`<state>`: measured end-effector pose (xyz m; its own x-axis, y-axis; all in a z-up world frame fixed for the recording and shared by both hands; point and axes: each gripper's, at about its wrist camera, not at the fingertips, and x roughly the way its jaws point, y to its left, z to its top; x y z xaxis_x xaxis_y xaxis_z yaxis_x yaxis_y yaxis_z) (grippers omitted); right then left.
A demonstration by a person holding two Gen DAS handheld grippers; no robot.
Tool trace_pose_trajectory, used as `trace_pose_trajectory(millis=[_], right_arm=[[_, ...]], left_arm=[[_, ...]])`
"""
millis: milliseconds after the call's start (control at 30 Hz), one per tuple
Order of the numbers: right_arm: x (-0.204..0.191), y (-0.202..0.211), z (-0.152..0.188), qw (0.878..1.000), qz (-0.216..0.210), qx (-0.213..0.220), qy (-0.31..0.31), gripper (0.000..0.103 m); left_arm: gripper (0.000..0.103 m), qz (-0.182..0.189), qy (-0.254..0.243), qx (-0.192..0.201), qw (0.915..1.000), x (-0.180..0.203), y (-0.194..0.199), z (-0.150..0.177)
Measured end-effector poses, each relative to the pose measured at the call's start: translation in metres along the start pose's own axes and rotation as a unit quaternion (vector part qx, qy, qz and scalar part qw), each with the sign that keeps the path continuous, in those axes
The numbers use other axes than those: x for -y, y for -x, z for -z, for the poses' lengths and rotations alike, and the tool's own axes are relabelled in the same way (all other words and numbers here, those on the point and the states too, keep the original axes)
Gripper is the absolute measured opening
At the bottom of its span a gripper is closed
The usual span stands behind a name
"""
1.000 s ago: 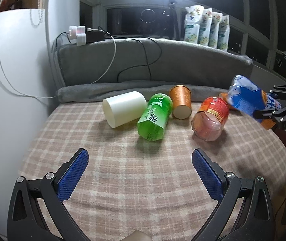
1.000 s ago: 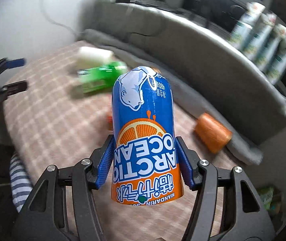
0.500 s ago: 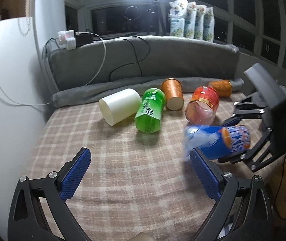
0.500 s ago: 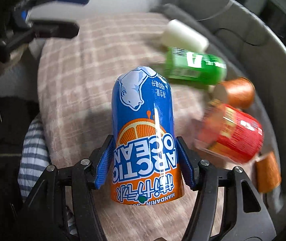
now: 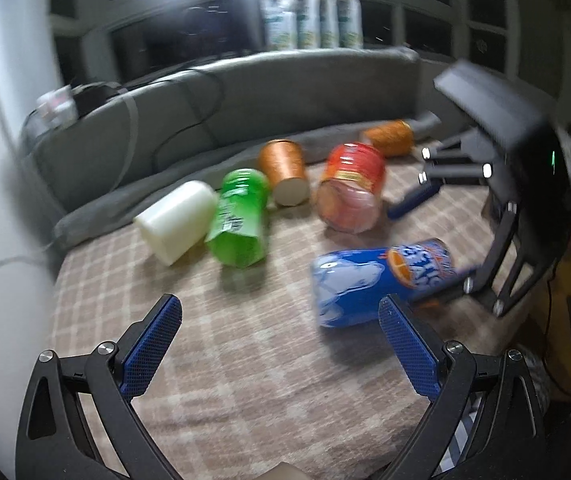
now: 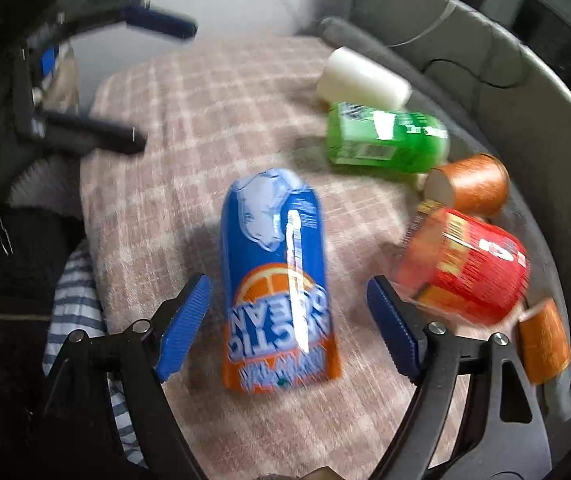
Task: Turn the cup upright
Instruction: 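Grasp the lying blue can with the left gripper and rotate it upright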
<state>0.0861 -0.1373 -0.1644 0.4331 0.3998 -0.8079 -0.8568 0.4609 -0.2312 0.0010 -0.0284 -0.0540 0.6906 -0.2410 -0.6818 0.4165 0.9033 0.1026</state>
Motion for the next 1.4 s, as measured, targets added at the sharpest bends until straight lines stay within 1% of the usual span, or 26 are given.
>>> trace_pose_trajectory(millis=[33,133,233,333,367,400,433,467,533,667,733,767,900,1067,1133,1167,1233,1300,1367,1400], right_arm=[[0.003,0.008,0.005,1.0,0.005,0.01,-0.013,0.083],[0.014,0.032,0.029,0.997,0.02,0.043,-0.068,0.083],[0.023,0.05,0.061,0.987,0.03,0.07,-0.138,0.083],[0.029,0.062,0.095,0.975,0.046,0.08,-0.204,0.083],[0.03,0.067,0.108,0.969,0.052,0.083,-0.226,0.083],[0.03,0.07,0.118,0.965,0.056,0.086,-0.243,0.083],[0.031,0.072,0.126,0.961,0.058,0.088,-0.257,0.083],[0.031,0.077,0.136,0.956,0.062,0.091,-0.273,0.083],[0.03,0.085,0.15,0.949,0.072,0.095,-0.292,0.083],[0.028,0.099,0.163,0.939,0.086,0.104,-0.317,0.083],[0.03,0.102,0.169,0.935,0.089,0.108,-0.327,0.083],[0.03,0.104,0.167,0.933,0.089,0.108,-0.331,0.083],[0.032,0.103,0.168,0.931,0.091,0.109,-0.337,0.083],[0.031,0.102,0.165,0.93,0.087,0.115,-0.338,0.083],[0.03,0.1,0.164,0.93,0.085,0.115,-0.338,0.083],[0.029,0.098,0.163,0.93,0.087,0.114,-0.337,0.083],[0.029,0.097,0.162,0.93,0.088,0.114,-0.338,0.083],[0.029,0.097,0.162,0.929,0.087,0.115,-0.342,0.083],[0.031,0.096,0.164,0.926,0.086,0.116,-0.348,0.083],[0.031,0.096,0.164,0.925,0.086,0.116,-0.351,0.083]], left_arm=[[0.099,0.007,-0.011,-0.005,0.9999,0.004,-0.002,-0.002],[0.099,0.028,-0.067,-0.019,0.9972,0.024,-0.009,-0.008],[0.097,0.045,-0.142,-0.027,0.9885,0.047,-0.015,-0.014],[0.097,0.064,-0.218,-0.037,0.9731,0.07,-0.019,-0.021],[0.097,0.068,-0.247,-0.042,0.9657,0.079,-0.022,-0.025],[0.097,0.071,-0.263,-0.046,0.961,0.084,-0.024,-0.027],[0.097,0.077,-0.29,-0.055,0.9525,0.093,-0.027,-0.03],[0.097,0.08,-0.304,-0.061,0.9473,0.097,-0.03,-0.03],[0.097,0.083,-0.346,-0.079,0.9311,0.11,-0.041,-0.029],[0.097,0.078,-0.409,-0.108,0.9028,0.125,-0.062,-0.023],[0.097,0.071,-0.43,-0.116,0.8923,0.129,-0.069,-0.021],[0.097,0.07,-0.443,-0.122,0.8856,0.133,-0.073,-0.019],[0.097,0.06,-0.471,-0.125,0.8709,0.138,-0.084,-0.016],[0.096,0.057,-0.494,-0.134,0.8571,0.142,-0.096,-0.011],[0.087,0.057,-0.498,-0.142,0.8534,0.141,-0.101,-0.009],[0.086,0.058,-0.498,-0.148,0.8524,0.139,-0.104,-0.007],[0.076,0.059,-0.494,-0.152,0.8541,0.137,-0.107,-0.006],[0.074,0.057,-0.488,-0.148,0.8586,0.134,-0.109,-0.008],[0.072,0.066,-0.471,-0.149,0.8667,0.13,-0.109,-0.013],[0.07,0.069,-0.459,-0.149,0.873,0.127,-0.11,-0.017]])
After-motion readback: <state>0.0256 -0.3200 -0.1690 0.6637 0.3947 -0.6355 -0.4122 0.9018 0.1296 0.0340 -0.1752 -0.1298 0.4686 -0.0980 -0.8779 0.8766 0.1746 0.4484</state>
